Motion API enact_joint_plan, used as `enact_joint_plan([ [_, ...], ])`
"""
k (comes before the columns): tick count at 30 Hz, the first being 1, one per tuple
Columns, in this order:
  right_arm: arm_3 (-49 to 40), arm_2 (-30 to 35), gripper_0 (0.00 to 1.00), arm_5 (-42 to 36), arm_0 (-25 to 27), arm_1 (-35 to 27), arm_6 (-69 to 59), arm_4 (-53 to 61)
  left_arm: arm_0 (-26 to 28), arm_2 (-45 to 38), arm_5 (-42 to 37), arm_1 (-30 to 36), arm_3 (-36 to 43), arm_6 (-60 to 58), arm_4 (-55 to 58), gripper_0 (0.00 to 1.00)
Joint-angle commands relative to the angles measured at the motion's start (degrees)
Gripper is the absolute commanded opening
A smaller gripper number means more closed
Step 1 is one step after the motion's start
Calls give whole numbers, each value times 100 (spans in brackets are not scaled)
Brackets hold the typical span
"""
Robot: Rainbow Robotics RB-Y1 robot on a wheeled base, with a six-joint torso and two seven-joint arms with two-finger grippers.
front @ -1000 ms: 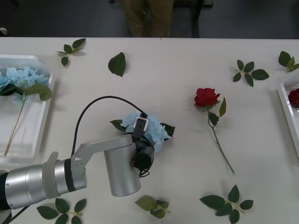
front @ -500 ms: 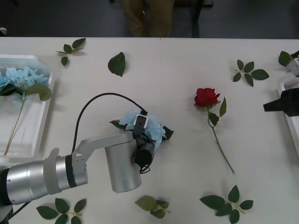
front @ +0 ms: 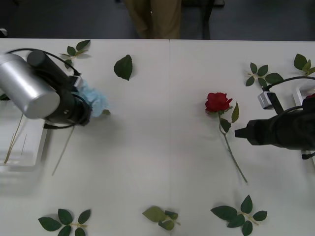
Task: Place the red flowers into the right box and the blue flowers into the left box. If a person shows an open palm, hand one flower to the person first, then continue sorting.
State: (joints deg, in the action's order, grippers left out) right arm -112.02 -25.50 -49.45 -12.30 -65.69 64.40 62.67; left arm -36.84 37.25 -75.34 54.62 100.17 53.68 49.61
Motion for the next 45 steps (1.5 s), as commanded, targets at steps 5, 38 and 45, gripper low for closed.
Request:
enact_joint_plan([
  [5,444,-1493,75,498,-1266,-23,-1272,-1337,54,-2081,-1194,620,-129,1462,1174,0],
  [38,2518,-2108,0,955,-2163,2139,-1685,-3121,1223,-3778,432,1736,-3276,4046,1622,22],
  [45,2123,-2108,0,1008,-2119,1805,-1668,-3147,1223,-3778,617,1736,-3381,4019,1596,100],
])
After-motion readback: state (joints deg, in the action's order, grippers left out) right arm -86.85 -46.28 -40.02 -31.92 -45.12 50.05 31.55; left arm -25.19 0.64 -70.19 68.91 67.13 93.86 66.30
